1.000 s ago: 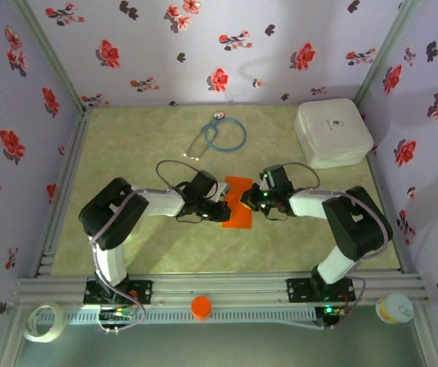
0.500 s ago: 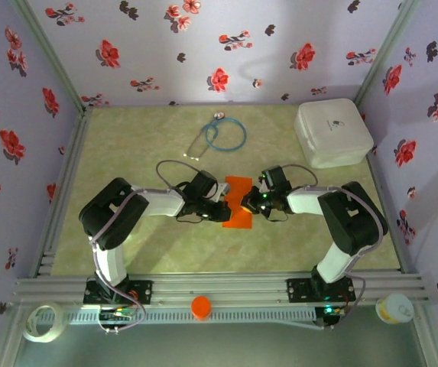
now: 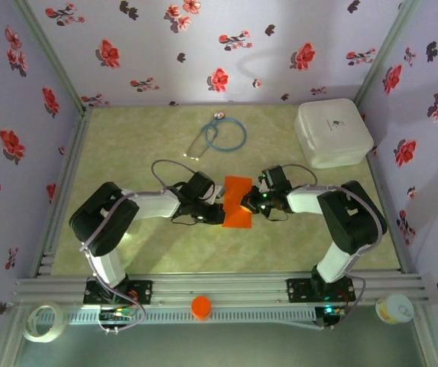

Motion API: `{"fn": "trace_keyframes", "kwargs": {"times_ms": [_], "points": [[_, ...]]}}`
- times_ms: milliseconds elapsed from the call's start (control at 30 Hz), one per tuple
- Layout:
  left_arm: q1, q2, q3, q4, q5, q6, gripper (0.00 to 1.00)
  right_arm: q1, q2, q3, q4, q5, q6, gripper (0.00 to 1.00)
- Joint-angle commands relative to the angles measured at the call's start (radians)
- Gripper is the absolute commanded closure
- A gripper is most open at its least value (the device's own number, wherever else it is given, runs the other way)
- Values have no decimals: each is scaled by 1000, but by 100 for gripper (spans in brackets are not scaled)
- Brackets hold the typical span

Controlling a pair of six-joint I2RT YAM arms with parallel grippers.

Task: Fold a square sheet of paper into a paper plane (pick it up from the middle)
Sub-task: Fold the triangle a second time at the center of the table.

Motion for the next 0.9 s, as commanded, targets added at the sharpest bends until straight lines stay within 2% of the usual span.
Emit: {"fn": "trace_keyframes", "kwargs": {"times_ms": [0, 200, 367, 600, 867], "points": [[4, -41, 27, -11, 8, -24, 97, -16, 43, -9, -71, 90, -14, 100], [1, 27, 73, 100, 105, -113, 97, -15, 46, -12, -65, 89, -10, 100], [-8, 108, 119, 128, 144, -151, 97, -14, 44, -14, -61, 89, -7, 100], [-8, 165, 89, 115, 119, -159, 97, -15, 50, -22, -56, 91, -6, 100], [-1, 115, 12, 106, 90, -137, 95, -16, 48, -30, -57, 98, -9, 100]]}}
